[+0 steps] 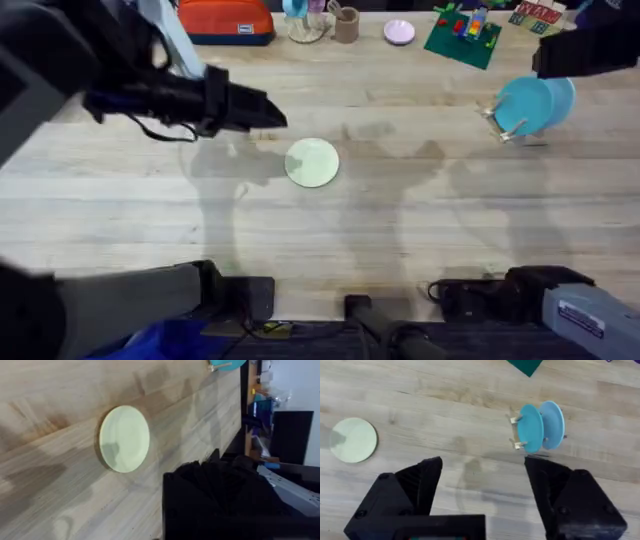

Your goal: Pick up the plates from the table one by one and place each into a slot on the dish rack.

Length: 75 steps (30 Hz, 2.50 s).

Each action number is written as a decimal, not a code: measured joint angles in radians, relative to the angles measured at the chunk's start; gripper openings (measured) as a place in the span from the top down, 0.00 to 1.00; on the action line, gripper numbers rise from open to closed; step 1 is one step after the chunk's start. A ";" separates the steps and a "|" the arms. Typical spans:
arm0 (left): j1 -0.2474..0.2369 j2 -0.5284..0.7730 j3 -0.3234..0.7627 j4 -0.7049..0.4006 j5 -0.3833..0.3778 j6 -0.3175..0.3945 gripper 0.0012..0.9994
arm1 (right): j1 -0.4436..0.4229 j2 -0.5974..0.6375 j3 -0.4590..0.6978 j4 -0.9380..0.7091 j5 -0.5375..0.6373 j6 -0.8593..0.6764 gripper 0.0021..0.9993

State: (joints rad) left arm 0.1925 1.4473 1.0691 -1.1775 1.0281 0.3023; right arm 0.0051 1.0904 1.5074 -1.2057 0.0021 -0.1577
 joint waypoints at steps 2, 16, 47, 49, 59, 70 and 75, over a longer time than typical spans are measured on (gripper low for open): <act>0.000 0.044 -0.038 0.026 0.013 0.012 0.96 | 0.000 0.000 0.000 0.000 0.000 0.000 0.00; 0.000 0.360 -0.117 0.197 0.049 0.086 0.96 | 0.000 0.000 0.000 0.000 0.000 0.000 0.01; 0.000 0.504 -0.117 0.285 0.008 0.095 0.96 | 0.000 0.000 0.001 0.000 0.000 0.000 0.01; 0.000 0.504 -0.117 0.285 0.008 0.095 0.96 | 0.000 0.000 0.001 0.000 0.000 0.000 0.01; 0.000 0.504 -0.117 0.285 0.008 0.095 0.96 | 0.000 0.000 0.001 0.000 0.000 0.000 0.00; -0.021 0.504 -0.116 0.301 0.007 0.063 0.96 | 0.000 0.000 0.001 -0.001 -0.015 0.019 0.00; -0.029 0.504 -0.113 0.307 0.004 0.046 0.96 | 0.000 0.024 0.002 -0.005 -0.110 0.037 0.00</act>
State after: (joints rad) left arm 0.1631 1.9511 0.9565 -0.8703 1.0325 0.3485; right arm 0.0051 1.1142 1.5089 -1.2104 -0.1082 -0.1208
